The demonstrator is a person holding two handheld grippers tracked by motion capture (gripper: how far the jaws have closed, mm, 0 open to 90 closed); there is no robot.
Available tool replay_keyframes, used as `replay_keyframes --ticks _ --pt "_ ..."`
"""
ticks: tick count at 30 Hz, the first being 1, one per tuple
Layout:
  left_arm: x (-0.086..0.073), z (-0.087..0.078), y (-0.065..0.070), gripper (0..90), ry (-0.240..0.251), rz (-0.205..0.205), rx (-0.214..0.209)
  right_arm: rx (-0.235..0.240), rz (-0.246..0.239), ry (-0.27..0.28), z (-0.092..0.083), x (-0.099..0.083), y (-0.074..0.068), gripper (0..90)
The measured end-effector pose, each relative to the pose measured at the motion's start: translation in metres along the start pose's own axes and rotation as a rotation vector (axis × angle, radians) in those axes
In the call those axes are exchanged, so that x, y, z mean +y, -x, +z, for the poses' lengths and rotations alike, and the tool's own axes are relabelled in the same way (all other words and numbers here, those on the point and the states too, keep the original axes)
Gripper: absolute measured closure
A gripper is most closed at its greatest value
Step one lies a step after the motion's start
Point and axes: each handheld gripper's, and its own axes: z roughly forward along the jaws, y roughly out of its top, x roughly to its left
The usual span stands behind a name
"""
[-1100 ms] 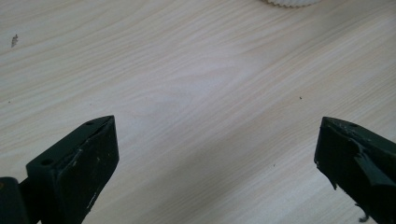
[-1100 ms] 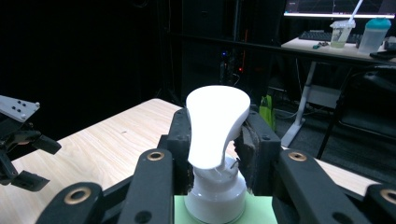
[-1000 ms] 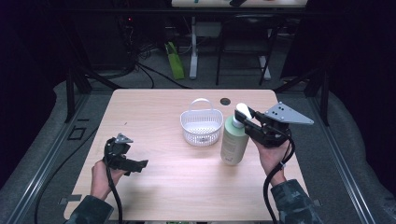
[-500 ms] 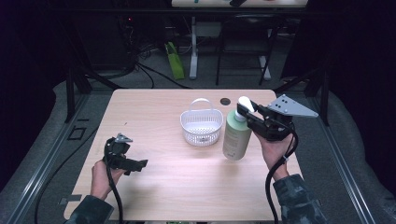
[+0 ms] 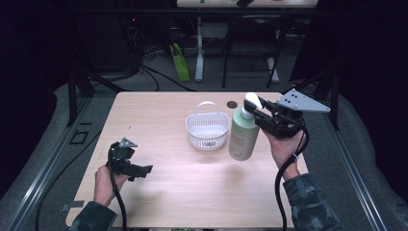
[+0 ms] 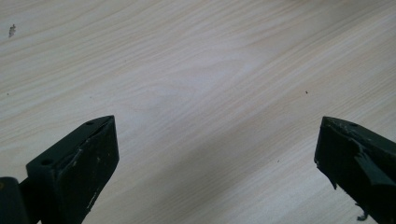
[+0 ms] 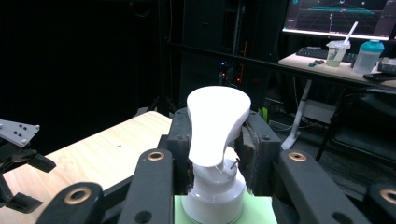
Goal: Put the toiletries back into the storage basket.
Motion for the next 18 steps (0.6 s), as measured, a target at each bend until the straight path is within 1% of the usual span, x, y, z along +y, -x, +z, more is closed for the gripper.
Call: replay_keyframes --ticks 3,7,11,18 --pt "0.000 0.001 0.001 0.0 0.001 -0.002 -0.004 0.000 -0.011 0.007 0.001 0.005 0.001 68.1" --pt "0.000 0.000 0.001 0.0 0.001 0.004 -0.006 -0.002 -0.012 0.017 0.001 0.012 0.003 68.1" --pt "0.000 0.001 0.001 0.0 0.001 -0.001 -0.007 0.000 -0.013 0.026 0.001 0.017 0.004 68.1" --pt "0.001 0.002 0.003 0.0 -0.004 0.011 -0.011 -0.004 -0.009 0.035 0.002 0.025 0.008 68.1"
